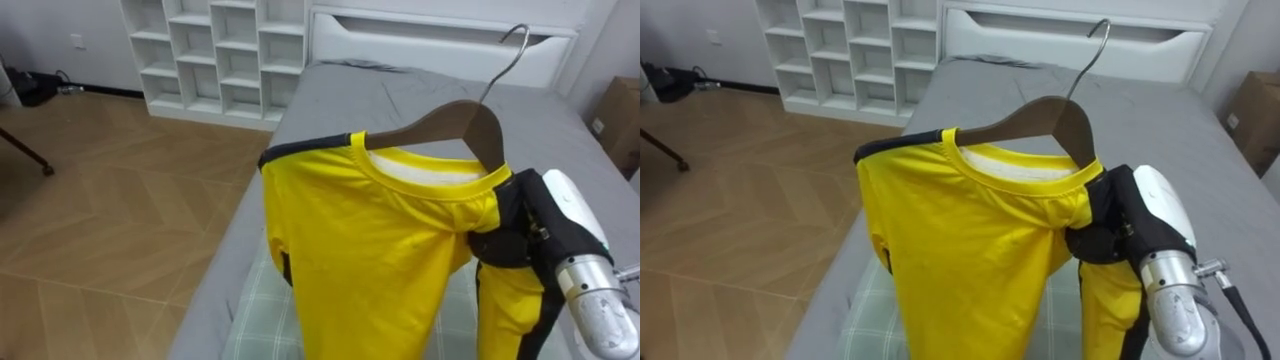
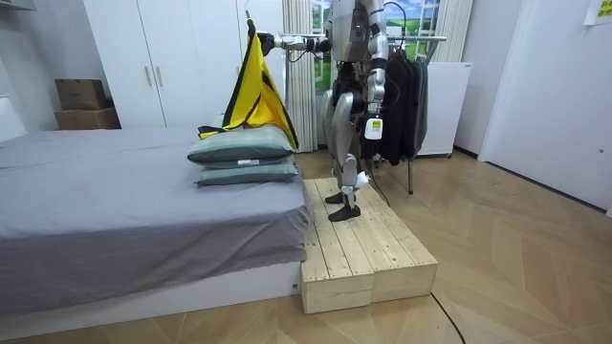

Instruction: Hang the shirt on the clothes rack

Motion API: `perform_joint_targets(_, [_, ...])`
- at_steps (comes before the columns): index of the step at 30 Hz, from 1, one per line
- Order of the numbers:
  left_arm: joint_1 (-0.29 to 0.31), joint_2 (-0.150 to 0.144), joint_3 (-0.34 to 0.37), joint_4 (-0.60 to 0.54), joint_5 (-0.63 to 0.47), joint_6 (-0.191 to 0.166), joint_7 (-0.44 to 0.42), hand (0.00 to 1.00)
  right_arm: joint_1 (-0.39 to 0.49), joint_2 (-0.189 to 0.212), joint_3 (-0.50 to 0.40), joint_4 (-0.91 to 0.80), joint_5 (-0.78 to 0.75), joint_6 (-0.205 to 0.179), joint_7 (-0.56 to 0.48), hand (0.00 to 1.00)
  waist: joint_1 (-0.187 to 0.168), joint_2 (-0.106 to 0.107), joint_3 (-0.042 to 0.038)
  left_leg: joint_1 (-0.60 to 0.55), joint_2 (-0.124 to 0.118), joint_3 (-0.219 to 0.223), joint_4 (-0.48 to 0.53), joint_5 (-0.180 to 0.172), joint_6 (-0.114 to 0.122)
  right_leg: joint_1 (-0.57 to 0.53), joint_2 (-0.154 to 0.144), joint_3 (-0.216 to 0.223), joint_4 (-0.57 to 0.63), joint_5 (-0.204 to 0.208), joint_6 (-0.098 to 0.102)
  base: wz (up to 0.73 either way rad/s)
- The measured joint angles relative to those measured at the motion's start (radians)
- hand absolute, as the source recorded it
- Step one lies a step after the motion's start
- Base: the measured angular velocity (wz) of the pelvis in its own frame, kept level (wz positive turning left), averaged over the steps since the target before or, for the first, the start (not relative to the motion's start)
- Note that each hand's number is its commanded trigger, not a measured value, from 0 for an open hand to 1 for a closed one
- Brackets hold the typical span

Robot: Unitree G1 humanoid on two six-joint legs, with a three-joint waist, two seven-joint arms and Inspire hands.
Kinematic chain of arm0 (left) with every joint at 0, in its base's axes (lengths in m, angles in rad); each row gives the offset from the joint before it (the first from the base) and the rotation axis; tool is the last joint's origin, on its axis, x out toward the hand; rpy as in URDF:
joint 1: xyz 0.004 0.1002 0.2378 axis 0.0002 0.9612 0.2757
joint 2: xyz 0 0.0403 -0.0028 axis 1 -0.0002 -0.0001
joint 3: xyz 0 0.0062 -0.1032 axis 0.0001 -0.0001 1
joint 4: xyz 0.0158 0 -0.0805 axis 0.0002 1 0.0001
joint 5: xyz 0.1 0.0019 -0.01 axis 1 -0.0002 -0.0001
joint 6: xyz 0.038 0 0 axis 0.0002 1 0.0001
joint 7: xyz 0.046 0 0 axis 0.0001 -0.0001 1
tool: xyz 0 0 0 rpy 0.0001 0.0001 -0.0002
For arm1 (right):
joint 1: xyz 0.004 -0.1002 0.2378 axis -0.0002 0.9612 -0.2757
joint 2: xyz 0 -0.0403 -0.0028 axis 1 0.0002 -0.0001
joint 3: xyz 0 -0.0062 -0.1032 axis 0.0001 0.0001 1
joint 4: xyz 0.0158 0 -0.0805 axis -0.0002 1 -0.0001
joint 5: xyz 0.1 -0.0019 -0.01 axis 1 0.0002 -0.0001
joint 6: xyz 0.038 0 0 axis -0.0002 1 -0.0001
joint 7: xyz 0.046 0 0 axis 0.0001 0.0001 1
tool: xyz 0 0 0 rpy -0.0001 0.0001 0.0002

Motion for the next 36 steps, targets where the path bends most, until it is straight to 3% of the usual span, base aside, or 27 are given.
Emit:
perform_joint_targets(9, [0.012, -0.001, 0.007, 0.000, 0.042, 0.002, 0.008, 0.00, 0.044, 0.000, -0.008, -0.003, -0.033, 0.000, 0.001, 1.00, 0.003, 0.006, 0.0030, 0.001, -0.002, 0.011, 0.001, -0.004, 0.007, -0.008, -0.008, -0.002, 0.015, -0.003, 0.006, -0.04])
perform_joint_targets(12, [0.015, -0.001, 0.009, -0.003, 0.093, 0.003, 0.008, 0.00, 0.065, 0.000, -0.029, -0.020, -0.086, 0.000, 0.001, 1.00, 0.003, 0.008, 0.0024, 0.002, 0.001, 0.013, 0.004, -0.009, 0.011, -0.017, -0.011, 0.005, 0.046, -0.010, 0.016, 0.00])
perform_joint_targets(18, [0.013, 0.003, -0.025, -0.003, 0.137, 0.006, 0.008, 0.00, 0.067, 0.000, -0.044, -0.019, -0.116, 0.000, 0.002, 1.00, -0.029, 0.000, 0.0051, 0.002, 0.005, 0.061, 0.016, -0.020, 0.027, -0.072, -0.025, 0.023, 0.127, -0.027, 0.025, -0.21])
perform_joint_targets(22, [-0.005, 0.005, -0.023, -0.002, 0.173, 0.004, 0.009, 0.00, 0.079, 0.001, -0.045, -0.021, -0.107, -0.011, 0.002, 1.00, -0.025, -0.015, 0.0061, 0.011, 0.027, 0.173, 0.021, -0.040, 0.035, -0.104, -0.027, 0.015, 0.129, -0.019, 0.024, -0.81])
perform_joint_targets(26, [-0.032, 0.006, -0.048, -0.002, 0.166, -0.005, 0.017, 0.00, 0.118, 0.001, -0.047, -0.031, -0.124, -0.013, 0.002, 1.00, -0.027, -0.001, 0.0058, 0.044, 0.058, 0.301, 0.025, -0.070, 0.036, -0.132, -0.046, -0.080, 0.153, 0.003, 0.022, -0.96])
perform_joint_targets(32, [-0.066, 0.018, -0.100, 0.000, 0.152, 0.008, 0.022, 0.00, 0.132, 0.011, -0.050, -0.050, -0.133, -0.013, 0.001, 1.00, -0.093, 0.001, 0.0048, 0.083, 0.072, 0.458, 0.003, -0.085, 0.030, -0.182, -0.051, -0.074, 0.184, 0.018, 0.019, -0.80])
perform_joint_targets(36, [-0.064, 0.021, -0.101, 0.000, 0.175, 0.014, 0.023, 0.00, 0.163, 0.011, -0.067, -0.113, -0.134, -0.013, 0.002, 1.00, -0.118, -0.002, 0.0032, 0.107, 0.083, 0.529, -0.003, -0.094, 0.016, -0.192, -0.038, -0.056, 0.189, 0.023, 0.013, -0.64])
